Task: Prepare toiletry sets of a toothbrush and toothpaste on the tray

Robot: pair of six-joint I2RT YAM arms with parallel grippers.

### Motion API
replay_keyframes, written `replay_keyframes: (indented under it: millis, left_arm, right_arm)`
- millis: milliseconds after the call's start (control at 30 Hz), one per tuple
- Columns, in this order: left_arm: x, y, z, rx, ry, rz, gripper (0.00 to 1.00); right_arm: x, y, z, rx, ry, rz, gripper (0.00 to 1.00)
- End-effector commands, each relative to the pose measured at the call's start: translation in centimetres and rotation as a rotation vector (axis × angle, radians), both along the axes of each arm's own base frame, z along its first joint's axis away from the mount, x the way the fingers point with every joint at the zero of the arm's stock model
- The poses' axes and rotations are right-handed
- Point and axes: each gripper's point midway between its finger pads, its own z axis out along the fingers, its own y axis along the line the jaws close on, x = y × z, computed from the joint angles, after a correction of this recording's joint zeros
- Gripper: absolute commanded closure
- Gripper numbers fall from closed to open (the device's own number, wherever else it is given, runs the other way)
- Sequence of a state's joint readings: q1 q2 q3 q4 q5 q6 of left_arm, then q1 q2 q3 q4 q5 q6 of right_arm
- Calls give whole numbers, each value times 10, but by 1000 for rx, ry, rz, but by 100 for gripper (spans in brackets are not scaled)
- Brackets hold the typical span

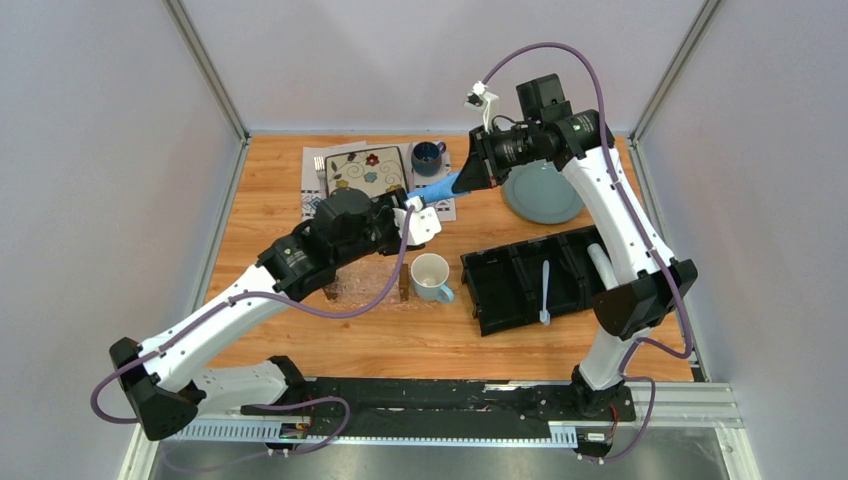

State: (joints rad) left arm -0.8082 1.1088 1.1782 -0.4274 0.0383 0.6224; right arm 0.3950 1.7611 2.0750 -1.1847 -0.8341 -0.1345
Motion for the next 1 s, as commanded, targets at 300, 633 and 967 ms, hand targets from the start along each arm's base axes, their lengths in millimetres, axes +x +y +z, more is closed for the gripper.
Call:
replay_keyframes:
  millis: [300, 633, 967]
  left_arm:
    - [-50, -1, 51, -202, 320, -355, 34]
    - [-57, -20, 45, -242, 454, -491, 33]
    - [-64, -32, 45, -296, 559, -570, 32]
  right_arm:
    - [-41, -8, 21, -90, -343, 193, 100]
    - [-74, 8, 23, -168, -496, 301, 99]
    - [-80, 23, 10, -236, -535, 336, 99]
